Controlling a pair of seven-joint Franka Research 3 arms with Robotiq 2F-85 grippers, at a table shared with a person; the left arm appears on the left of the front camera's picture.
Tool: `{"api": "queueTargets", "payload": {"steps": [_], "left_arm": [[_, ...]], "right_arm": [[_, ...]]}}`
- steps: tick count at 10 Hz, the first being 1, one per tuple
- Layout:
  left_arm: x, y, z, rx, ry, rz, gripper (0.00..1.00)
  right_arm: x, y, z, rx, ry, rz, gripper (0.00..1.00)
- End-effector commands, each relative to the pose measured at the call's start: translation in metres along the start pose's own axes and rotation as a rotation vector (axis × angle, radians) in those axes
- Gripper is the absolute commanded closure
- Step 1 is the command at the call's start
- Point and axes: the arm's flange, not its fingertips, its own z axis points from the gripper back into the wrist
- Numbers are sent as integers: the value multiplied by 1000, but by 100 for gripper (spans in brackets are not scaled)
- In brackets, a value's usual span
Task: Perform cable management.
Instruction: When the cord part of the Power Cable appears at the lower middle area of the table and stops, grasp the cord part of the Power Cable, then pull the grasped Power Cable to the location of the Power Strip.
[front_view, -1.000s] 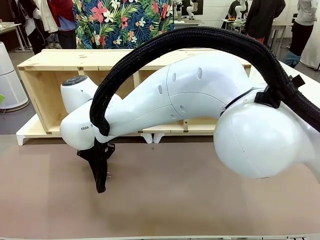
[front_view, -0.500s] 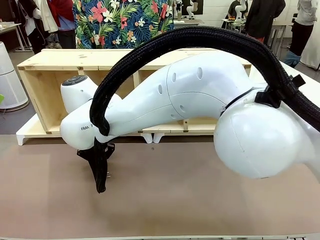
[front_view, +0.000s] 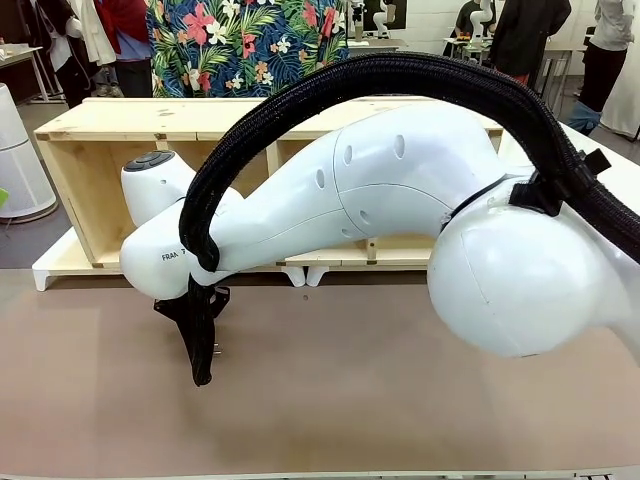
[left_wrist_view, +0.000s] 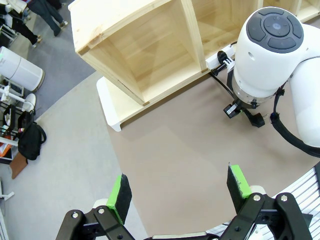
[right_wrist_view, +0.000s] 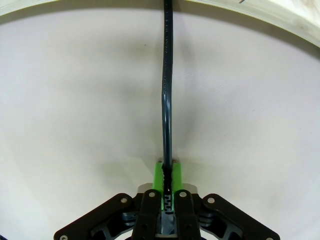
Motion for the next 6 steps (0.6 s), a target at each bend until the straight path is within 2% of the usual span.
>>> {"api": "queueTargets", "payload": {"steps": [1, 6], "left_arm": [[0, 1, 0, 2, -3, 4, 0], [0, 1, 0, 2, -3, 4, 0]], "right_arm": [[0, 0, 0, -2, 1, -1, 100], [0, 0, 0, -2, 1, -1, 100]]}}
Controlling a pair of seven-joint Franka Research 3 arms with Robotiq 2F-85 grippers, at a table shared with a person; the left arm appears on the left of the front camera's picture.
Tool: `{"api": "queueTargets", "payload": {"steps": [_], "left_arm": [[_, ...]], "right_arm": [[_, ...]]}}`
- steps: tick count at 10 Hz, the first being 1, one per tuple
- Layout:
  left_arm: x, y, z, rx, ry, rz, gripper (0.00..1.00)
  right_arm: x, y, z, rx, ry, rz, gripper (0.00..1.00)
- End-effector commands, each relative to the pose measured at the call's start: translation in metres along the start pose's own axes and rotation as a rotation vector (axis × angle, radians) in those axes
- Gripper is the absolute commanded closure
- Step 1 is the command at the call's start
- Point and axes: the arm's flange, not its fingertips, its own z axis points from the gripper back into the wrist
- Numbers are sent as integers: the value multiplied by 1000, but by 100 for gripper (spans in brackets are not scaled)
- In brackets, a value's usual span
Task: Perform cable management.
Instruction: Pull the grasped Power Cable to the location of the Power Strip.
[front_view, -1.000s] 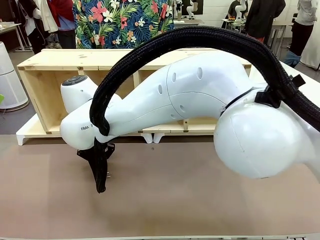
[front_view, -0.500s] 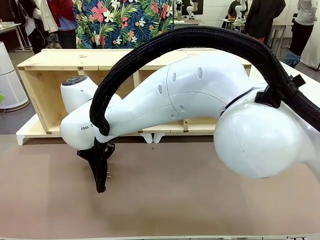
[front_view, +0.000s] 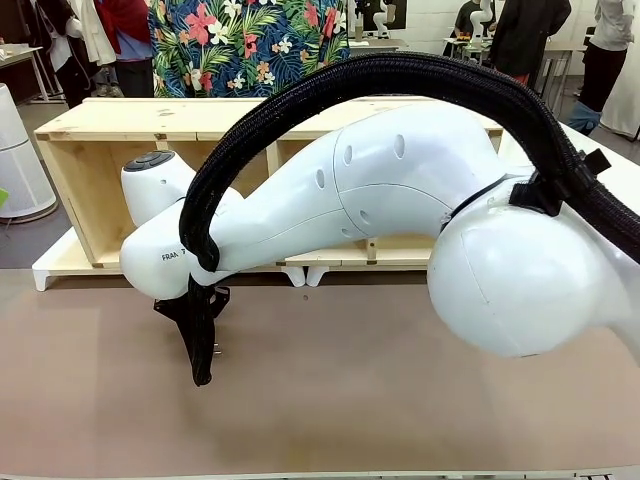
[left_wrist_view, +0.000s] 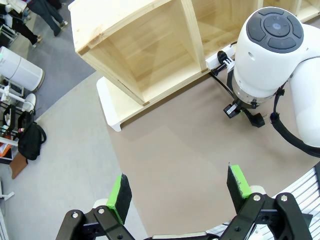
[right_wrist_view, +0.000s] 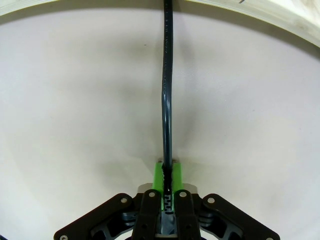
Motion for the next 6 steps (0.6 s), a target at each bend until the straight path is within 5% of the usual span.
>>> {"api": "queueTargets", "payload": {"steps": [1, 6], "left_arm": [[0, 1, 0, 2, -3, 4, 0], [0, 1, 0, 2, -3, 4, 0]], "right_arm": [[0, 0, 0, -2, 1, -1, 100], [0, 0, 0, -2, 1, -1, 100]]}}
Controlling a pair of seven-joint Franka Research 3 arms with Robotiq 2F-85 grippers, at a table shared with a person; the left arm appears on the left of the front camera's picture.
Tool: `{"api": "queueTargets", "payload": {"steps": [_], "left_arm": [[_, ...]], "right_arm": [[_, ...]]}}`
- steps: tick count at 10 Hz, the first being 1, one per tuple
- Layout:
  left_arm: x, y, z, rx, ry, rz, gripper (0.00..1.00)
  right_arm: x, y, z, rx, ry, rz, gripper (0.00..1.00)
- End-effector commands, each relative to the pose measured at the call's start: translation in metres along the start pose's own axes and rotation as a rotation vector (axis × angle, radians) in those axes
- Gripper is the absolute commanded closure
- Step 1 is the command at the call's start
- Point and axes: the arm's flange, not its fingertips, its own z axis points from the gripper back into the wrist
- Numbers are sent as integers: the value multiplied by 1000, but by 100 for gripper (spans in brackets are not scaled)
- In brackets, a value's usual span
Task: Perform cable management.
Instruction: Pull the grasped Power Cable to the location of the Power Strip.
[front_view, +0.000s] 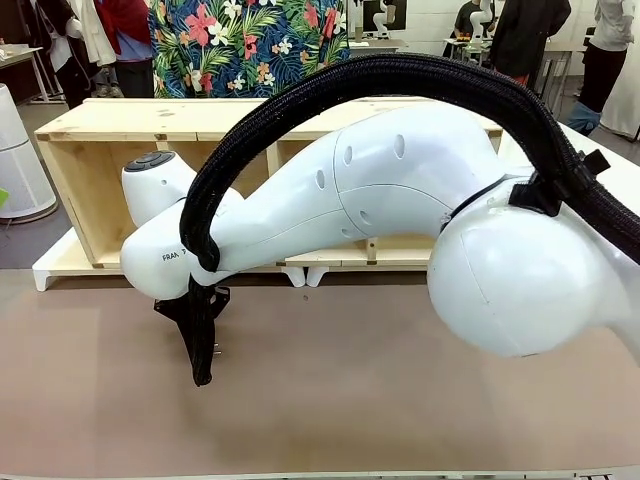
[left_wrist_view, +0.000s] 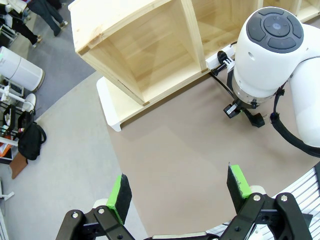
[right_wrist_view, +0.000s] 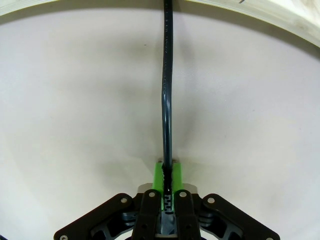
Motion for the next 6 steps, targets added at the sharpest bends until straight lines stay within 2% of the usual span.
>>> {"api": "queueTargets", "payload": {"steps": [1, 6], "left_arm": [[0, 1, 0, 2, -3, 4, 0], [0, 1, 0, 2, -3, 4, 0]], "right_arm": [[0, 0, 0, 0, 0, 0, 93], [-22, 18, 28, -50, 45, 11, 93]]}}
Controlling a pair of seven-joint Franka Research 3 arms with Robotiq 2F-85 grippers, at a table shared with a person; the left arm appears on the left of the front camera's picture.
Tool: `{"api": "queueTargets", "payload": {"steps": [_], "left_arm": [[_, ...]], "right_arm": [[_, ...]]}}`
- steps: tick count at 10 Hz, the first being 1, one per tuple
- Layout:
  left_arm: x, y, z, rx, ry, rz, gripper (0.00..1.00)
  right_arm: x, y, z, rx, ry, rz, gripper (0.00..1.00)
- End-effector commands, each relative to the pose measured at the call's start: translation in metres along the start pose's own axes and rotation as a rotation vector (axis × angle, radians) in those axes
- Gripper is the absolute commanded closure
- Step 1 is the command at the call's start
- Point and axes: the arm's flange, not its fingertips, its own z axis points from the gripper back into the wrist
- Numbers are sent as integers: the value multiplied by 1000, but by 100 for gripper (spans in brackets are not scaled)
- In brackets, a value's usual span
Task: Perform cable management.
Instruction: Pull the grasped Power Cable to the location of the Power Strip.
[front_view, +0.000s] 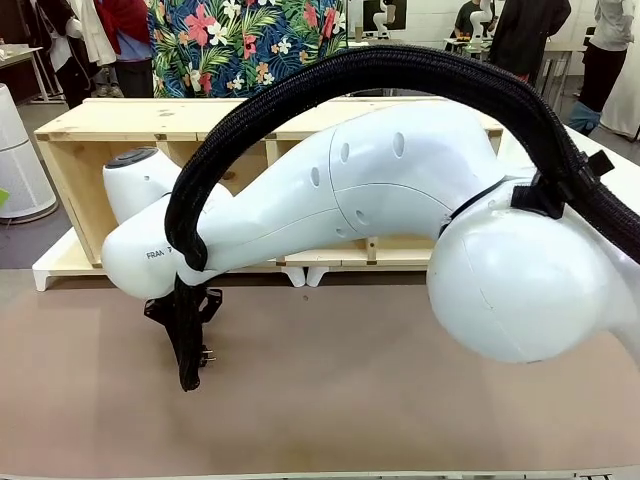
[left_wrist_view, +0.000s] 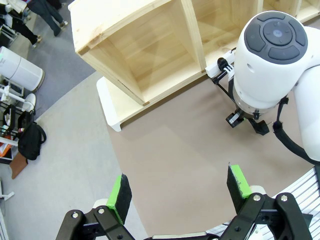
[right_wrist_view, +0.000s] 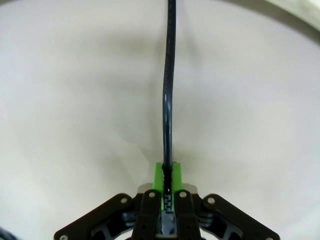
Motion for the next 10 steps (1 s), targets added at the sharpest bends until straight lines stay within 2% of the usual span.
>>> {"api": "queueTargets", "payload": {"steps": [1, 6, 10], "left_arm": [[0, 1, 0, 2, -3, 4, 0], [0, 1, 0, 2, -3, 4, 0], [0, 1, 0, 2, -3, 4, 0]], "right_arm": [[-10, 1, 17, -22, 7, -19, 93], [-59, -21, 40, -29, -11, -47, 93], [-114, -61, 62, -55, -29, -111, 93]]}}
